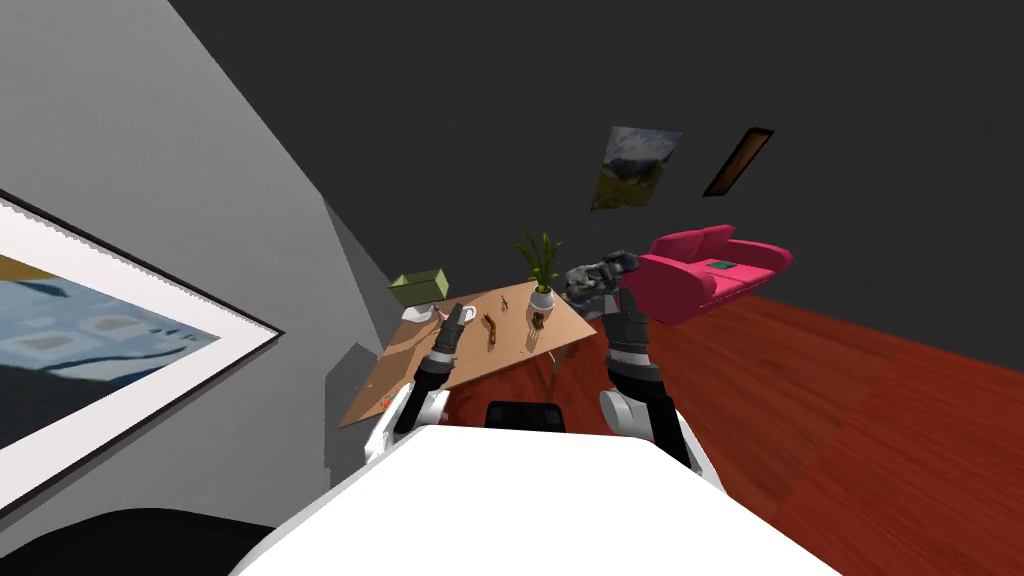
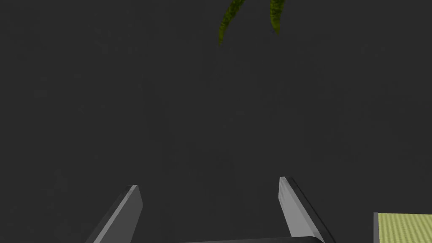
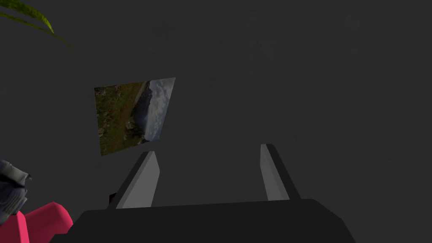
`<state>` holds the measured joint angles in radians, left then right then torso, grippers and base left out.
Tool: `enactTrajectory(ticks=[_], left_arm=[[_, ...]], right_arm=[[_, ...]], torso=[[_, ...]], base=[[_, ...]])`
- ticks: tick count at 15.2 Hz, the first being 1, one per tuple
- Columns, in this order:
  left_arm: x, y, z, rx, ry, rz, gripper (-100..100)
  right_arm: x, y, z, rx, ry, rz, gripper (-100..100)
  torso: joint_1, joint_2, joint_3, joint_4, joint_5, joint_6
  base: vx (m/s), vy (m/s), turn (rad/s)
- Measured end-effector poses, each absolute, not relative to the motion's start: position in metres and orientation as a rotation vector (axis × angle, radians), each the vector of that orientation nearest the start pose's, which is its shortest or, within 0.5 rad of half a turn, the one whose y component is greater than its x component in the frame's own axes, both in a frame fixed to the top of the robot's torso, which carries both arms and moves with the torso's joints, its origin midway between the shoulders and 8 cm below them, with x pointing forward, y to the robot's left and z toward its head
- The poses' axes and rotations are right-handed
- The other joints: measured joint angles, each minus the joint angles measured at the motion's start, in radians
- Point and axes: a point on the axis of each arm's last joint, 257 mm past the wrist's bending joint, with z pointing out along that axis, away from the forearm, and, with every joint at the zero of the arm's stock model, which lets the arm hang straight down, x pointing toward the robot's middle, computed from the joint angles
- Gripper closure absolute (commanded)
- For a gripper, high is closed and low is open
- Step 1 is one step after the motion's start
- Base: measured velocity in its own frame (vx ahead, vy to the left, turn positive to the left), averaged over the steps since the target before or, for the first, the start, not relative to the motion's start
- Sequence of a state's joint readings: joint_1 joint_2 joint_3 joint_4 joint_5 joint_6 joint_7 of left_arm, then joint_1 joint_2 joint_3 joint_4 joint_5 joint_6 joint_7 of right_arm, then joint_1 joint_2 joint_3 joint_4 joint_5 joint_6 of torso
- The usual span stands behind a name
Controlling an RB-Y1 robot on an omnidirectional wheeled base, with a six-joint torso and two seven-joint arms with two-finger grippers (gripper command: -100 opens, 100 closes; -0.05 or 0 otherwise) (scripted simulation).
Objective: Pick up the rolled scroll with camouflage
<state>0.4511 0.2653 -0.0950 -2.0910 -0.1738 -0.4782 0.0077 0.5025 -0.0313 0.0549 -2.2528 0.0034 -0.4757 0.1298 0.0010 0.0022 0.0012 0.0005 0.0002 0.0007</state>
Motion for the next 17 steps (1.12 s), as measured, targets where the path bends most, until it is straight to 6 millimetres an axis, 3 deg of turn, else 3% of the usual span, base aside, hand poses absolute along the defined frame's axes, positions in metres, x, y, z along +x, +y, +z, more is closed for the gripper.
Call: enactTrajectory(ticks=[8, 12, 17], left_arm=[[0.387, 0.187, -0.151, -0.306, 1.325, -1.117, -100], [0.38, 0.176, -0.202, -0.183, 1.474, -1.039, -100], [0.363, 0.177, -0.264, -0.02, 1.643, -0.938, -100]], right_arm=[[0.356, -0.259, 0.006, 0.63, 0.713, 1.223, 0], [0.356, -0.259, 0.006, 0.63, 0.713, 1.223, 0], [0.356, -0.259, 0.006, 0.63, 0.713, 1.223, 0]], torso=[[0.0, -0.001, -0.001, 0.0, 0.0, -0.001], [0.0, -0.001, -0.001, 0.0, 0.0, 0.0], [0.0, -0.002, -0.001, 0.0, 0.0, 0.0]], base=[[-0.02, -0.004, -0.277], [-0.016, -0.004, -0.311], [-0.007, -0.003, -0.324]])
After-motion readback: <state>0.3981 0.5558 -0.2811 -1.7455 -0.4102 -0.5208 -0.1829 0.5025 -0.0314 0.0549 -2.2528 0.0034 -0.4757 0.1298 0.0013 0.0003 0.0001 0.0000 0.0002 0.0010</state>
